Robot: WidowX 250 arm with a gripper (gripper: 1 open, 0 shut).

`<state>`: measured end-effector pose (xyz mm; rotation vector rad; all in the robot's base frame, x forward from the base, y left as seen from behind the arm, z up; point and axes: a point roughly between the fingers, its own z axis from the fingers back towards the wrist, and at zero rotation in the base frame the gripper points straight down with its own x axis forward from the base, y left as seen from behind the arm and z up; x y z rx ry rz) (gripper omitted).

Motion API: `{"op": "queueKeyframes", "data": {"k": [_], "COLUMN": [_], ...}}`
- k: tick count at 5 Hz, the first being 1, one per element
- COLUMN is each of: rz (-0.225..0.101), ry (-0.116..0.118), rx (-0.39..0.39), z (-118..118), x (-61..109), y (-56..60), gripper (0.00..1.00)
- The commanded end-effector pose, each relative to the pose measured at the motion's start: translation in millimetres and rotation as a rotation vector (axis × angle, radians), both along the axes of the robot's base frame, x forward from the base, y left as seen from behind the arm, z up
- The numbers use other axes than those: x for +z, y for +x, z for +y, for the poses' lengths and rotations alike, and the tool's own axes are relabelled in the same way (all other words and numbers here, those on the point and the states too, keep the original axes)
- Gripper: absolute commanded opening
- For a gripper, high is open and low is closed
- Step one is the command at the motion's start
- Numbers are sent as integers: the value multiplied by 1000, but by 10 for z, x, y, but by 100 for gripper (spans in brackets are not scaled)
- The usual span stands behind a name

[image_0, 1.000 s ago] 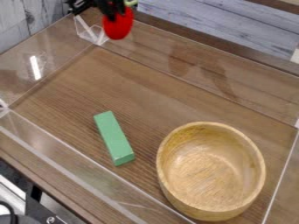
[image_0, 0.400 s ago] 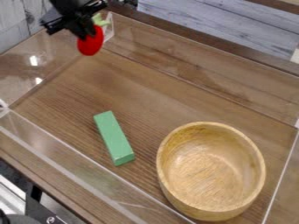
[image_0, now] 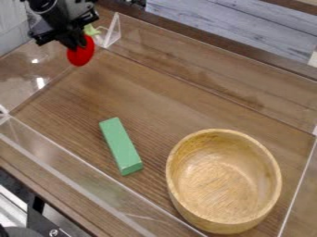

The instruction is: Move the red object to the left side of the table

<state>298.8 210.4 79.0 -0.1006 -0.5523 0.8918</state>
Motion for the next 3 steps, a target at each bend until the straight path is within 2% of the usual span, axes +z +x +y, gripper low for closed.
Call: {"op": "queueKeyframes", "data": {"k": [1,2,3], "rz": [-18,-2,9], "ry": [79,120,164], "rx": [-24,-42,-81], "z": [-7,-10,-5], "x": [153,185,96], "y": [115,177,146], "gripper": [0,100,100]}}
